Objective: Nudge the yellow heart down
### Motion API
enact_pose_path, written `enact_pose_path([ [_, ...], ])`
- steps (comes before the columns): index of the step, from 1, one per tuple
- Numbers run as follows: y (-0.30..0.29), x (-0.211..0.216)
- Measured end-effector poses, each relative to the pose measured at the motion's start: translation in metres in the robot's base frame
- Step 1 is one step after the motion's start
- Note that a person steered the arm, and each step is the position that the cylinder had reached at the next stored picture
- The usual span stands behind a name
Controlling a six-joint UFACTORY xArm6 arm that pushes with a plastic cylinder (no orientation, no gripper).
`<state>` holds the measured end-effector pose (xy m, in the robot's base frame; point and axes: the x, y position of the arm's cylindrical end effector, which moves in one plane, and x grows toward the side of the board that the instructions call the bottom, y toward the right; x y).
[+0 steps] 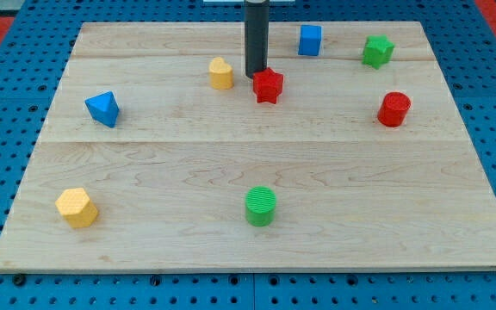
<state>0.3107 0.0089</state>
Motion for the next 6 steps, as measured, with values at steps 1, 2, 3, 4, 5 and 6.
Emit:
enact_pose_path([
  [1,0.000,-0.028],
  [2,0.000,-0.034],
  [3,-0.016,-0.037],
  [4,-0.038,-0.037],
  [5,-0.038,-0.037],
  [6,-0.044,-0.022],
])
